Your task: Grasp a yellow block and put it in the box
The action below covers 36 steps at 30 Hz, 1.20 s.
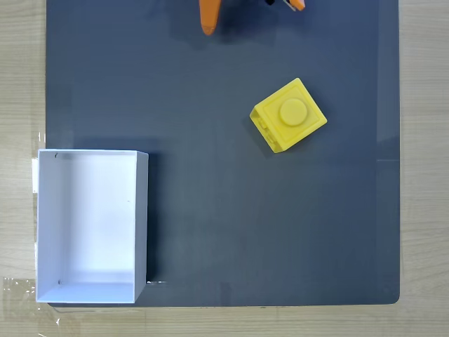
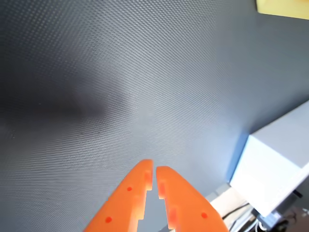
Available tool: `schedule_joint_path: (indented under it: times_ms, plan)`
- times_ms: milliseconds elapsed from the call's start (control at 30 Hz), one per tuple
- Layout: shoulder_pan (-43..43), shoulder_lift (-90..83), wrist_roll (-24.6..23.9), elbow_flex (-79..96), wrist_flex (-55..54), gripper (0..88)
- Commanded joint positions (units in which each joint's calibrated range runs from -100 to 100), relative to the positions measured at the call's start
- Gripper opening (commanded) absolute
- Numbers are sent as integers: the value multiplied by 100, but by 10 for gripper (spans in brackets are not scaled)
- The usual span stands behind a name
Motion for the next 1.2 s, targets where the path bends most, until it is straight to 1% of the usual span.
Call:
schedule_joint_path:
  times_ms: [0, 167, 233, 300, 433, 567, 933, 1000, 1100, 1167]
  plan:
    - [-2, 579, 14, -272, -651, 10]
    - [-10, 1951, 14, -1059, -2100, 10]
    - [-10, 2596, 14, -1548, -2423, 10]
    - [-10, 3231, 14, -2154, -2510, 10]
    - [-10, 4375, 14, -3628, -2274, 10]
    - [-196, 5341, 19, -5211, -1550, 10]
    - [-1071, 7570, 51, -9409, 1513, 11]
    - [-1231, 7901, 255, -9969, 2028, 11]
    - [-1450, 8401, 717, -10557, 2708, 11]
    - [-1475, 8655, 1011, -10666, 2743, 11]
